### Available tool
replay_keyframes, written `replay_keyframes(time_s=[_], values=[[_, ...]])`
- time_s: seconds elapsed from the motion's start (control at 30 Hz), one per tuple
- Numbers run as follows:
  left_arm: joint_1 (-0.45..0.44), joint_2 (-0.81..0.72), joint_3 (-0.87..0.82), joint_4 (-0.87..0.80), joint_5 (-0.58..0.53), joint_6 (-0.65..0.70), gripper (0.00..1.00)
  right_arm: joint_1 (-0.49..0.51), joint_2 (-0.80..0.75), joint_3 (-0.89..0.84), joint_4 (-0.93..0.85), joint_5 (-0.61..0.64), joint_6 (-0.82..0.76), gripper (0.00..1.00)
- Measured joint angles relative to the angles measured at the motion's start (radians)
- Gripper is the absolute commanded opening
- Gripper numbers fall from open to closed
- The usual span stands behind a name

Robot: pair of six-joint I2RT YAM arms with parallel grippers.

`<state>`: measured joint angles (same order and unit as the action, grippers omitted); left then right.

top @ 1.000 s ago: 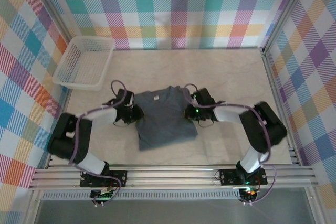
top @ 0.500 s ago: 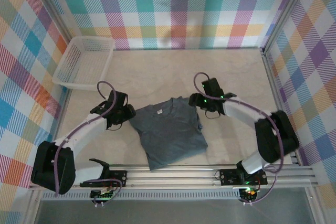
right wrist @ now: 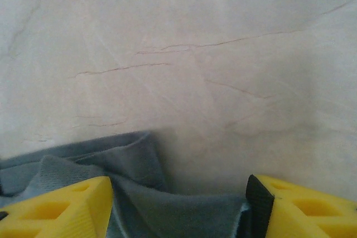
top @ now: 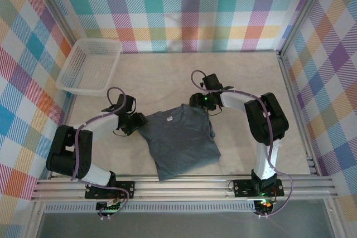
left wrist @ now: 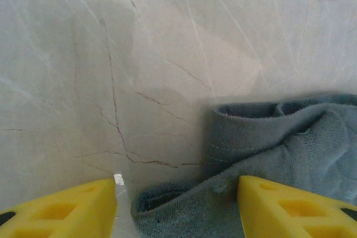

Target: Fold the inside-out t-shirt

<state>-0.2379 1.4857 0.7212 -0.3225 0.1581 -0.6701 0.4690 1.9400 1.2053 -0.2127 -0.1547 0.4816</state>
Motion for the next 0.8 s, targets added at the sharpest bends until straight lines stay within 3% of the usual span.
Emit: replay_keyframes(time_s=[0.2,0.3,0.47,0.7,0.8], values=[[0.002,0.004,0.000,0.033,0.035,-0.027,0.55,-0.003,0.008,0.000,0.011,-0.071,0.003,0.62],[-0.037,0.012,-0.005,0.148,0.103,-0.050,0.57,-0.002,0.008,-0.003,0.013,-0.098,0.005,0.62],[-0.064,-0.011,-0.028,0.220,0.140,-0.061,0.61,0.001,0.005,-0.008,0.020,-0.101,0.003,0.67],[-0.063,-0.006,-0.024,0.209,0.115,-0.056,0.62,0.003,-0.016,-0.007,-0.027,-0.036,-0.024,0.74],[-0.063,0.015,0.012,0.182,0.082,-0.045,0.58,0.003,-0.030,-0.006,-0.049,0.026,-0.027,0.73]])
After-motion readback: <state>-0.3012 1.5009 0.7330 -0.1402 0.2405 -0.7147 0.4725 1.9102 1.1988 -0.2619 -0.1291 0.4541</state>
